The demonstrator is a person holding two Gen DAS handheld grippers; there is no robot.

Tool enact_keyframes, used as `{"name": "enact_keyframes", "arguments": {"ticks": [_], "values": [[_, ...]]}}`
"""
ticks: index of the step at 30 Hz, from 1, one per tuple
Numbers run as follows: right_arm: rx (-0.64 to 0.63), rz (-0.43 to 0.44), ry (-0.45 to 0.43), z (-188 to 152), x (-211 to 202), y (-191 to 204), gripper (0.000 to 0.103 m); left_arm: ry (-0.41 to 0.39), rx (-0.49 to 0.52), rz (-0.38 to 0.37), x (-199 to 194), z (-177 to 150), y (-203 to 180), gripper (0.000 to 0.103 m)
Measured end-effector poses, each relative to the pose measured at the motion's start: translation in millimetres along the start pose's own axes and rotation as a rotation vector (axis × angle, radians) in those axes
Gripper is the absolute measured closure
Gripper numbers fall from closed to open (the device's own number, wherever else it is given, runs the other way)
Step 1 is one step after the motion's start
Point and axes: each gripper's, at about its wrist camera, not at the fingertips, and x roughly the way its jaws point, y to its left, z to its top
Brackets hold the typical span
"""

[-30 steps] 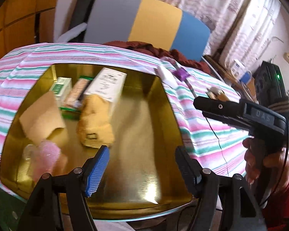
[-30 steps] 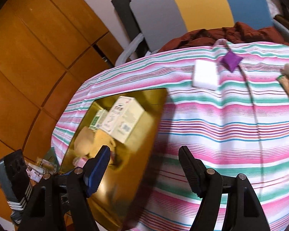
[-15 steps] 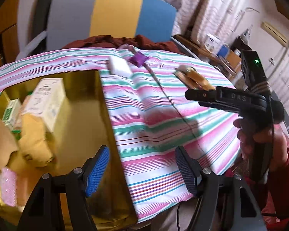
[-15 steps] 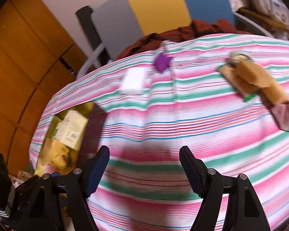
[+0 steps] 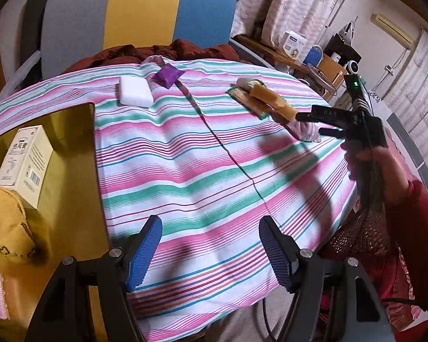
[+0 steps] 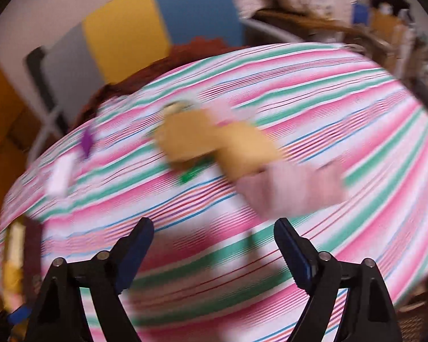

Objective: Organize objects
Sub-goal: 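Move both tools back from the gold tray to the pile, then grasp the pink striped sock with the right tool while the left grasps a yellow sponge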

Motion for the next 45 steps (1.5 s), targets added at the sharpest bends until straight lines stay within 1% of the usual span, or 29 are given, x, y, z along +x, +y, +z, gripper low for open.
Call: {"name": "enact_keyframes", "arguments": {"ticks": [2,7,8,9,10,12,14,16,18,19,22,26,30,31,33,35,38,40,43,45], "values": [[0.012,-0.043,-0.009,10.0,7.9,-17.7,0.015,0.009,0.000,-0.002,3.1,-0.4,-1.7,0.032],[0.040,-0.056,0.026,22.9,33.6,-48.8,0.015,0.036,0.009,-0.002,13.0,1.1,-8.9,0.032],[0.052,-0.054,0.039,23.6,38.3,-53.4,0.015,0.038,0.013,-0.001,14.7,1.9,-10.8,0.032],[0.086,-0.037,0.069,25.1,44.9,-60.4,0.015,0.042,0.016,-0.003,17.0,3.1,-12.5,0.032],[0.105,-0.022,0.079,25.7,47.6,-63.0,0.015,0.044,0.017,-0.007,18.5,4.5,-14.1,0.032],[0.125,0.000,0.070,26.8,48.5,-66.8,0.016,0.050,0.018,-0.014,23.2,7.7,-17.3,0.032],[0.098,0.000,0.064,26.5,48.1,-63.9,0.022,0.057,0.021,-0.019,28.0,10.3,-20.8,0.032],[0.066,-0.014,0.074,24.9,50.4,-59.0,0.035,0.059,0.024,-0.030,32.5,13.8,-25.0,0.032],[0.016,-0.031,0.080,22.8,49.9,-52.2,0.044,0.057,0.034,-0.031,36.0,18.4,-29.7,0.032],[0.000,-0.031,0.081,21.7,49.0,-49.9,0.047,0.056,0.038,-0.033,37.4,20.6,-31.7,0.032],[-0.030,0.013,0.096,17.6,46.8,-41.0,0.049,0.052,0.044,-0.034,42.4,29.6,-37.9,0.032],[-0.047,0.053,0.107,11.0,40.1,-31.6,0.050,0.041,0.050,-0.035,51.5,48.0,-47.6,0.032],[0.001,0.069,0.088,12.8,35.2,-39.0,0.050,0.036,0.049,-0.048,68.2,74.8,-59.8,0.032],[0.016,0.059,0.081,13.2,33.4,-42.4,0.050,0.035,0.049,-0.048,71.8,80.1,-62.4,0.032],[0.034,-0.011,0.072,12.5,28.3,-49.5,0.050,0.032,0.051,-0.048,82.4,95.6,-68.6,0.032],[0.065,-0.058,0.067,12.4,25.8,-58.7,0.050,0.034,0.045,-0.049,96.5,113.7,-76.2,0.031],[0.121,-0.078,0.052,12.6,19.5,-71.3,0.050,0.046,0.031,-0.060,116.6,133.2,-83.5,0.031],[0.130,-0.097,0.045,13.3,17.7,-74.4,0.050,0.066,0.010,-0.053,135.7,149.8,-89.5,0.031],[0.140,-0.092,0.046,16.2,19.4,-76.7,0.050,0.102,-0.058,-0.088,157.1,165.5,-92.2,0.031],[0.140,-0.091,0.052,14.6,18.8,-77.2,0.050,0.117,-0.092,-0.117,170.3,174.7,-97.1,0.028]]}}
